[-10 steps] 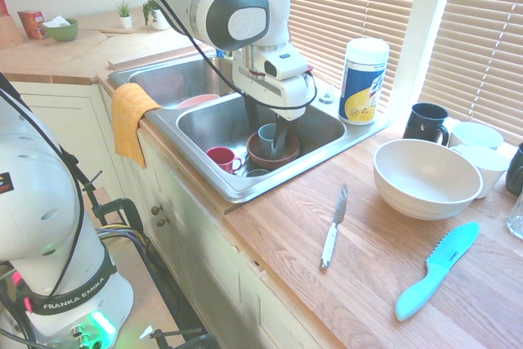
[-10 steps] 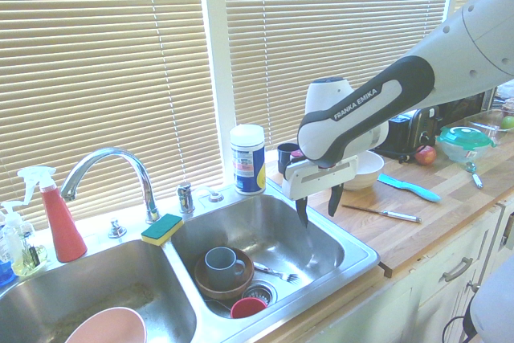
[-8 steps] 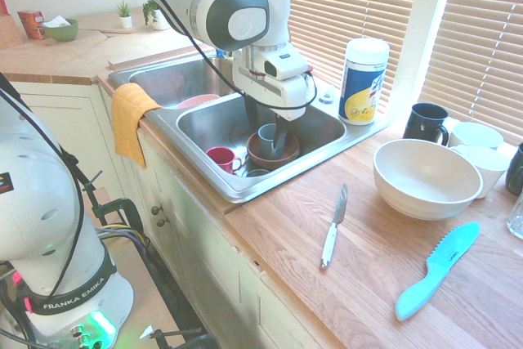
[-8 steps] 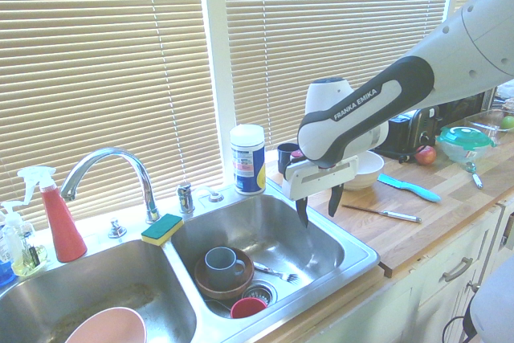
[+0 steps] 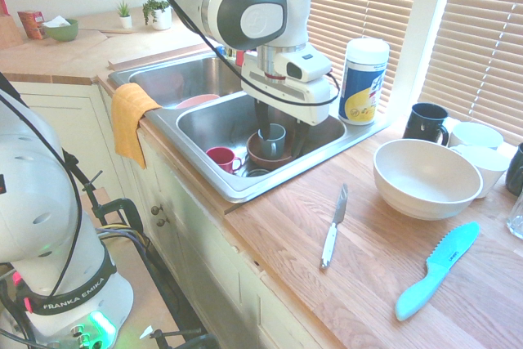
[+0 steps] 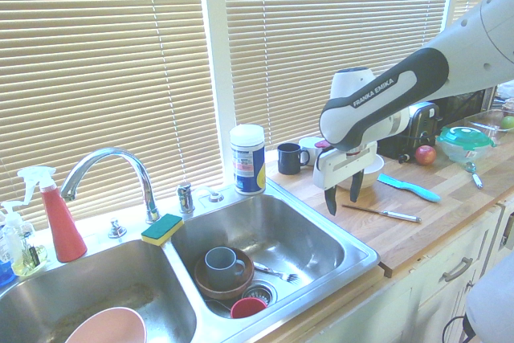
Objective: Put the knife into the sink
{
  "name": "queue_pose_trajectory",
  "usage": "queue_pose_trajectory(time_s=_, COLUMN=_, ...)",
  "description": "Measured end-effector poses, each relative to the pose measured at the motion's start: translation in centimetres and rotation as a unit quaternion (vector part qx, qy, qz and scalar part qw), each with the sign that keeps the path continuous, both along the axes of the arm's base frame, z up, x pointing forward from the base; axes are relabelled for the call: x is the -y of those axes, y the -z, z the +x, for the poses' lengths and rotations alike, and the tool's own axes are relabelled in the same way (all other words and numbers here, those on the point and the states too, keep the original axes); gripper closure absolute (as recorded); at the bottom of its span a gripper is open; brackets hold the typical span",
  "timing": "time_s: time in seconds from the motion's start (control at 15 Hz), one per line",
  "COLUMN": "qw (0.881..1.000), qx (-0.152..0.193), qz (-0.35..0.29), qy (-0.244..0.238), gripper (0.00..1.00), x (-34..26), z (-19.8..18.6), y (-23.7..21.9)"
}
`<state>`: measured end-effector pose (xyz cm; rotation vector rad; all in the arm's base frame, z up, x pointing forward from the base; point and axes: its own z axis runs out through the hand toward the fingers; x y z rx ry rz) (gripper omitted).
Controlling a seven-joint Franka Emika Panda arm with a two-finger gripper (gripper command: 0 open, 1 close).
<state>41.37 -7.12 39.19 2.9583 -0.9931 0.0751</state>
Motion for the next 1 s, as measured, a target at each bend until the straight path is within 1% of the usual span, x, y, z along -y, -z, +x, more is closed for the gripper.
queue_pose_trajectory(time_s=0.13, qw=0.999, qx=-0.004, qz=-0.001, qy=-0.040, gripper=0.00, x=3.5, z=-0.8, y=-0.2)
queue_pose_trajectory(time_s=0.33, qw=0.997, qx=-0.015, qz=-0.003, qy=-0.070, gripper=0.00, x=7.7, z=-2.2, y=0.1)
queue_pose_trajectory(time_s=0.53, qw=0.994, qx=-0.022, qz=0.005, qy=-0.104, gripper=0.00, x=10.4, z=-3.3, y=0.7)
queue_pose_trajectory(time_s=0.67, qw=0.994, qx=-0.026, qz=0.008, qy=-0.110, gripper=0.00, x=12.2, z=-3.8, y=1.1)
queue_pose_trajectory(time_s=1.0, qw=0.994, qx=-0.046, qz=0.009, qy=-0.096, gripper=0.00, x=14.9, z=-3.3, y=3.2)
